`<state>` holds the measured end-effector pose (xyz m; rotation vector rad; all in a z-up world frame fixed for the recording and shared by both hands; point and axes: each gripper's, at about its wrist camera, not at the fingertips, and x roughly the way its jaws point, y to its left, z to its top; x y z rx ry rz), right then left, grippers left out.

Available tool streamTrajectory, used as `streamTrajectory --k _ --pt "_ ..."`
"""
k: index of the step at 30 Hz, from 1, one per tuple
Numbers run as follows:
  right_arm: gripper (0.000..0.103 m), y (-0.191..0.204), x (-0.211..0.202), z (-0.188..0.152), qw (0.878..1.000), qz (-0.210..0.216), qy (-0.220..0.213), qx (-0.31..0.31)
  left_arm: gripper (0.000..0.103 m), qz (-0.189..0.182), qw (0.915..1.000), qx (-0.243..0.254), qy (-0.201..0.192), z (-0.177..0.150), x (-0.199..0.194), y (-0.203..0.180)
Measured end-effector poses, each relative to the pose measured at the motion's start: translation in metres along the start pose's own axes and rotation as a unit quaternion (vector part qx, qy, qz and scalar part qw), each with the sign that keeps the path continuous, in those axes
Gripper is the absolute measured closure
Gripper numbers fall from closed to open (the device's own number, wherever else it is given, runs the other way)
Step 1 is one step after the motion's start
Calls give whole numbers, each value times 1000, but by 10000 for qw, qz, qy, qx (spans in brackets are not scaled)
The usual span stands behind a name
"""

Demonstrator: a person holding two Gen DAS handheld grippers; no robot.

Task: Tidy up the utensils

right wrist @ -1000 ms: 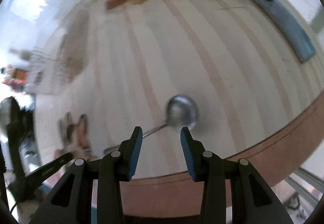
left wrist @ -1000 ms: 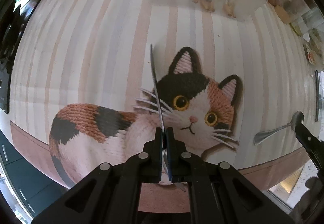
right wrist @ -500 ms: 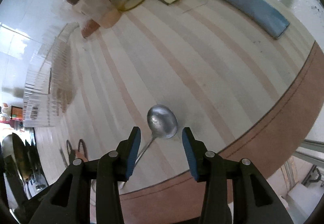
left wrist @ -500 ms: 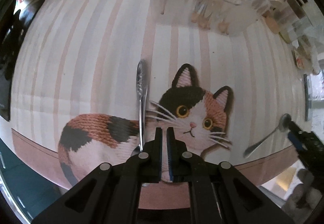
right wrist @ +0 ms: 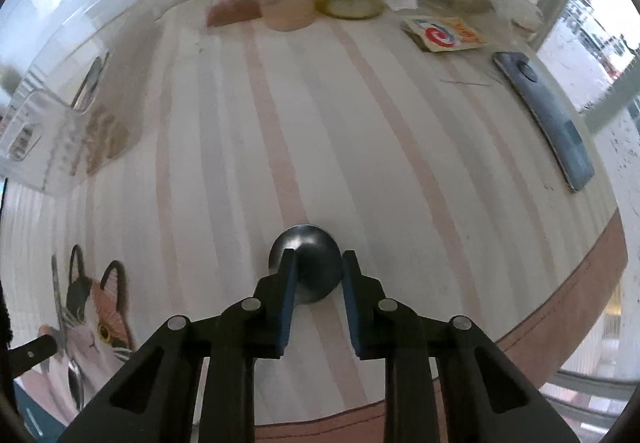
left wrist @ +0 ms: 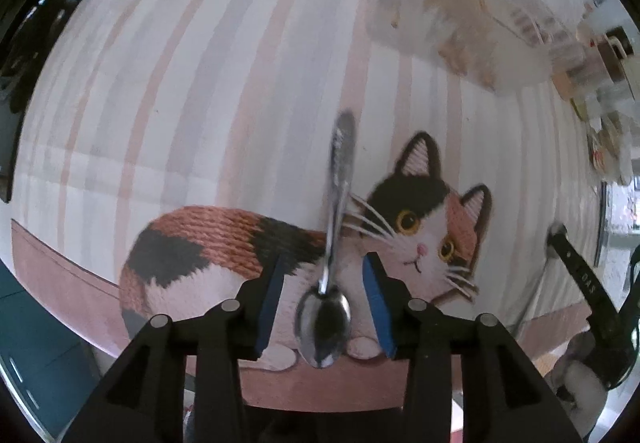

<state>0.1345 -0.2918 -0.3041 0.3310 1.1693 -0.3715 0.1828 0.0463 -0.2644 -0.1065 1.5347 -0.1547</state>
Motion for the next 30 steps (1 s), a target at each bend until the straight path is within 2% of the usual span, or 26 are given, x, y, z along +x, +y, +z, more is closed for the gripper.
streamTrajectory --k 4,8,10,11,17,26,30 --pt "90 -1 -3 1 9996 246 88 -136 65 266 9989 317 220 -8 13 -5" --pt "92 3 -5 0 9986 390 111 -336 69 650 9963 563 37 -15 16 -17" --pt "92 6 -5 0 9985 392 82 -380 92 710 9956 600 -70 -17 14 -21" --pt "94 7 -7 1 9985 398 58 -384 99 717 9955 608 -72 -17 14 -22" --pt "101 10 -22 2 9973 577 -69 -449 99 608 9970 454 -120 -16 -4 -2" --pt "101 16 -40 1 9953 870 -176 -397 99 425 9964 379 -620 -24 -68 14" --pt "101 17 -56 9 9938 1015 -334 -310 99 371 9944 403 -898 -14 -92 5"
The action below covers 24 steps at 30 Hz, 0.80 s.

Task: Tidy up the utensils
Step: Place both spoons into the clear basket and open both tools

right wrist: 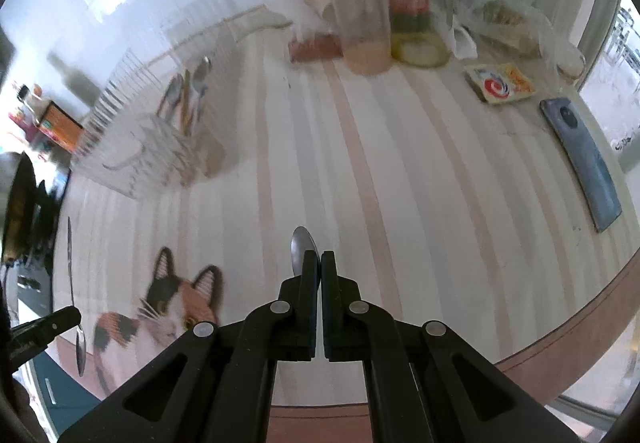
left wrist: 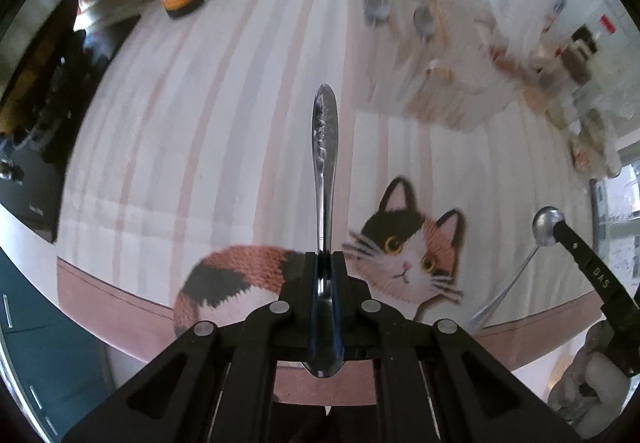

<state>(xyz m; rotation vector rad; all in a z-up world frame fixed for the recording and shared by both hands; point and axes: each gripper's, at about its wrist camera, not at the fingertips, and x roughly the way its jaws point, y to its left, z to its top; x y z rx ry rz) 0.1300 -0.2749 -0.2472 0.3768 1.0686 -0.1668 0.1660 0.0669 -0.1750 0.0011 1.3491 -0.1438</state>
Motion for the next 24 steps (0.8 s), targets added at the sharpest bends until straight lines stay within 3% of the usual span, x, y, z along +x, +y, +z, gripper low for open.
streamTrajectory --k 7,15,19,24 --pt "102 9 -30 26 9992 120 -392 -13 99 -2 9981 150 -589 25 -24 -49" --pt "102 33 -63 94 9955 432 -830 -139 99 -488 9939 256 -957 87 -57 -85" --pt "102 57 -67 145 9933 596 -917 -368 99 -800 9914 273 -999 129 -68 -101" --pt "102 90 -47 199 9932 593 -856 -517 99 -1070 9913 201 -739 189 -52 -114"
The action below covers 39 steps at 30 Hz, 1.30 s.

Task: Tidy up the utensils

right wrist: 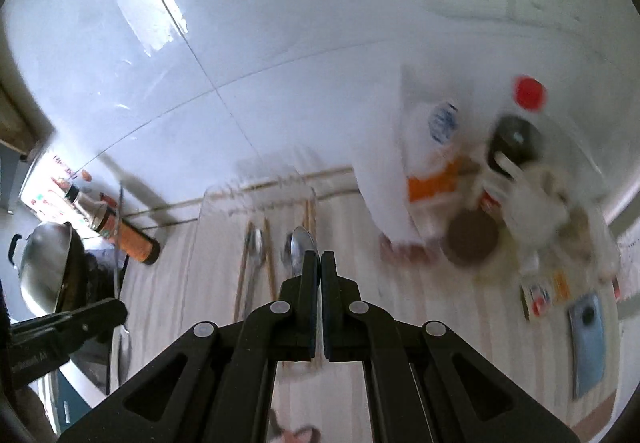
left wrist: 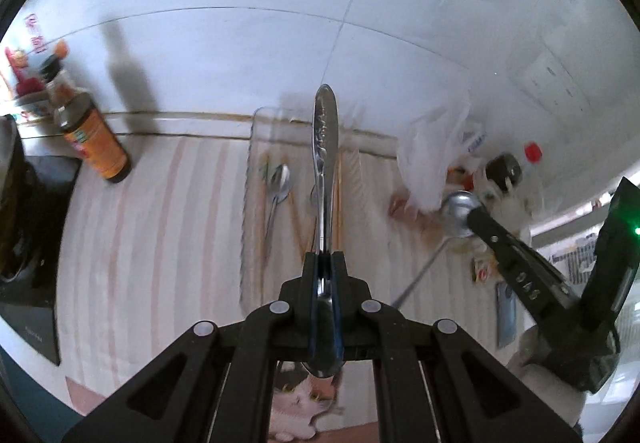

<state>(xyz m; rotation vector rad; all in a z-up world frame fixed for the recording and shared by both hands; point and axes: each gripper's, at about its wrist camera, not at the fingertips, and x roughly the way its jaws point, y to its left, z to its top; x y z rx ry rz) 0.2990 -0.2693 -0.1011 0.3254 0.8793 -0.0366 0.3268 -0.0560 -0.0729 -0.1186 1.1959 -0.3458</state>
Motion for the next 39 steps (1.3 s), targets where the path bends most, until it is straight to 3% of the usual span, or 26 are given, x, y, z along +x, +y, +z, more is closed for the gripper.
streamTrajectory --k 4,9,10,13,16,17,18,20,21,24,25,29,39 --pt "102 18 43 22 9993 -61 320 -168 99 -135 9993 -81 332 30 33 7" --pt "98 25 86 19 9948 84 996 -188 98 188 9979 -113 615 40 60 16" --pt "93 23 91 15 9937 114 1101 -160 98 207 9976 -176 632 39 62 20" --pt "63 19 95 7 9929 42 1176 -145 93 432 9971 -258 566 32 63 28" --pt "52 15 88 -3 9936 -119 1107 -196 70 895 9949 -263 395 19 61 34" --pt "42 14 85 -9 9934 -258 1082 -271 47 1116 9931 -239 283 12 60 35" --pt "37 14 82 -13 9931 -389 1054 -322 33 1259 9917 -222 121 6 58 36" --pt "21 16 75 -26 9908 -751 996 -531 31 1598 9869 -68 -218 -10 54 35" --pt "18 17 73 -34 9892 -921 962 -619 28 1729 9845 -25 -291 -17 55 34" --pt "6 20 67 -55 9849 -1241 883 -823 5 1857 9819 -19 -365 -37 58 35" --pt "2 21 66 -60 9841 -1294 873 -852 3 1887 9813 -15 -374 -43 59 35" --pt "0 19 58 -79 9817 -1438 815 -947 0 2077 9772 -9 -447 -62 58 30" --pt "0 16 18 -97 9806 -1577 431 -1081 0 2086 9749 -54 -774 -89 34 16"
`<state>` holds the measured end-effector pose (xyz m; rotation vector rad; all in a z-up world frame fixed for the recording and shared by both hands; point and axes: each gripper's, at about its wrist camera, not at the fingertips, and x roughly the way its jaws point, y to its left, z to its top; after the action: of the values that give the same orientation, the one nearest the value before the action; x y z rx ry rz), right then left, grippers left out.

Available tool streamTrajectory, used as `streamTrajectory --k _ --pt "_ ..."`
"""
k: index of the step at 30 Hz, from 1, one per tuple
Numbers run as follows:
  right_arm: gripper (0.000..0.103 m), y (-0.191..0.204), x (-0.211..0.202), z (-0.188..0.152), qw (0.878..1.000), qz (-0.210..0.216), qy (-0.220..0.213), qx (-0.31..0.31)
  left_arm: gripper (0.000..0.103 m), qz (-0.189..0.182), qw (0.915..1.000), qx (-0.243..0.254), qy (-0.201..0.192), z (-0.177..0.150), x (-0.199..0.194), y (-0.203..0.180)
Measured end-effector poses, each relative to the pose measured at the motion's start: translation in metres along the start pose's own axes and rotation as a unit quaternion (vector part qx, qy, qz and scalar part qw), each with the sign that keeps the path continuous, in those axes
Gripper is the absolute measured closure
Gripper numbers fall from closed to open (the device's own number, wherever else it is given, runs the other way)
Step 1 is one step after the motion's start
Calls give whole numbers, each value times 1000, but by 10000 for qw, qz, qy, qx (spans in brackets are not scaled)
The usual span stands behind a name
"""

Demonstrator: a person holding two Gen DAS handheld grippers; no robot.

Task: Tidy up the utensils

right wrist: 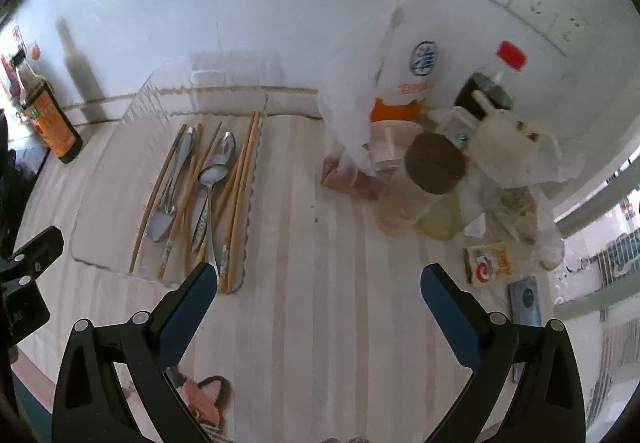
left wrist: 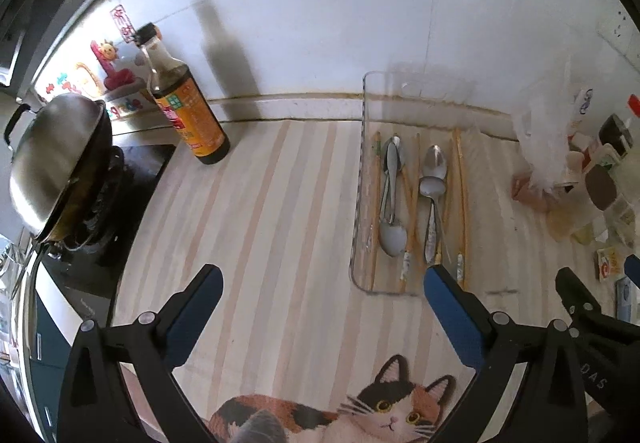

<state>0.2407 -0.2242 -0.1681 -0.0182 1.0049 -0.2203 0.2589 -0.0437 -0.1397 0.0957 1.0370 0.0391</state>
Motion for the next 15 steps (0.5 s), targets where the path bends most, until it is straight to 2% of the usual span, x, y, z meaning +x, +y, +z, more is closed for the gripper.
streamTrajectory --k 7,15 --pt "0 -14 -66 -18 9986 -52 -463 231 0 -163 9988 15 -456 -11 -61 8" --pt "0 -28 -176 -59 9912 -219 -1218 475 0 -350 9939 2 -1047 -48 -150 38"
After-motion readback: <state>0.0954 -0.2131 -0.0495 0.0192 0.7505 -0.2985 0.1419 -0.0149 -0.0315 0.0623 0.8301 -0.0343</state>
